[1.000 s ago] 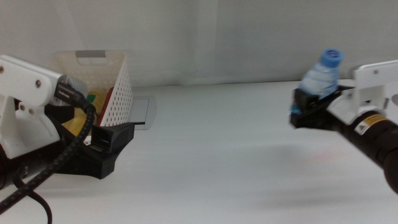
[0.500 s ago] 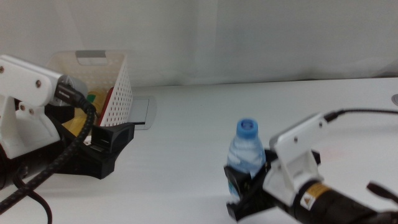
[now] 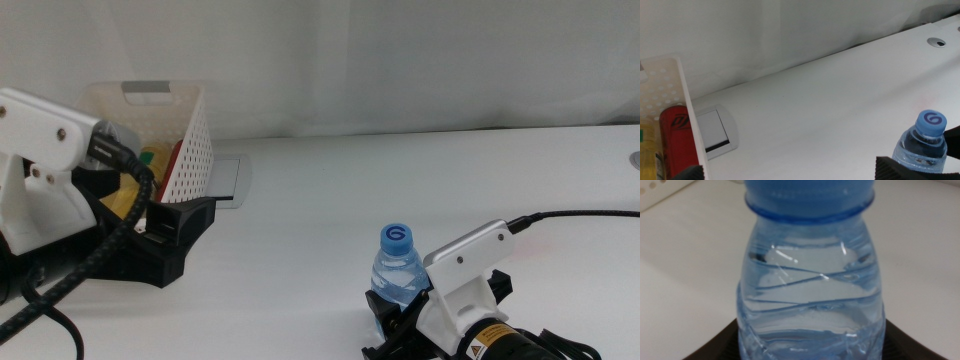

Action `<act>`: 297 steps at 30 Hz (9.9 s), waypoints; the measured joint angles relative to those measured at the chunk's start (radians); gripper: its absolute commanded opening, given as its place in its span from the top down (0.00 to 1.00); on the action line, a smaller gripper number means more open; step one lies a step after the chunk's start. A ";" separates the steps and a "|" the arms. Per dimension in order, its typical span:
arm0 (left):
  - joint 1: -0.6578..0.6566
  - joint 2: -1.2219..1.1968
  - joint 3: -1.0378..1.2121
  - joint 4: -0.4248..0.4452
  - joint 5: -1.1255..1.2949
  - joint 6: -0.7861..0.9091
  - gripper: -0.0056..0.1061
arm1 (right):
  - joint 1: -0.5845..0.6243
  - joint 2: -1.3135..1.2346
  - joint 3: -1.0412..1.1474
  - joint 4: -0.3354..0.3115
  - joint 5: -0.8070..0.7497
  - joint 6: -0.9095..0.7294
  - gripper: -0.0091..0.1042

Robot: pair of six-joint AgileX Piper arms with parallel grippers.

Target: Use arms to grab the bottles and put them into the dustbin to the left of the table.

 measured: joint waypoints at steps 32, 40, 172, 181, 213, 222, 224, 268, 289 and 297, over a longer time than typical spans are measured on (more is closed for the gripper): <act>0.000 0.000 0.000 0.000 0.000 0.002 0.16 | 0.000 -0.231 0.000 -0.023 0.219 -0.097 0.01; 0.000 0.000 0.000 0.000 -0.006 0.002 0.16 | 0.000 -0.445 0.000 0.299 0.347 -0.471 0.01; -0.219 0.787 -0.218 -0.386 -0.632 0.385 0.98 | 0.000 -0.942 0.006 1.034 -0.313 -1.491 0.01; -0.078 0.736 -0.277 -0.386 -0.518 0.401 0.98 | 0.000 -0.942 0.006 1.034 -0.313 -1.491 0.01; 0.427 0.734 -0.519 -0.125 0.055 0.150 0.98 | 0.000 -0.942 0.006 1.034 -0.313 -1.491 0.01; 0.436 0.862 -0.519 -0.044 0.095 0.016 0.98 | 0.000 -0.942 0.006 1.034 -0.313 -1.488 0.01; 0.438 0.893 -0.519 -0.044 0.096 0.008 0.98 | 0.000 -0.942 0.006 1.034 -0.313 -1.488 0.01; 0.442 0.694 -0.532 -0.044 -0.037 0.008 0.12 | 0.000 -0.942 0.006 1.034 -0.322 -1.488 0.01; 0.442 -0.091 -0.399 -0.044 0.105 0.081 0.21 | 0.000 -0.942 0.006 1.034 -0.331 -1.488 0.01; 0.442 -0.448 -0.080 -0.093 0.085 0.103 0.76 | 0.000 -0.942 0.006 1.034 -0.331 -1.488 0.01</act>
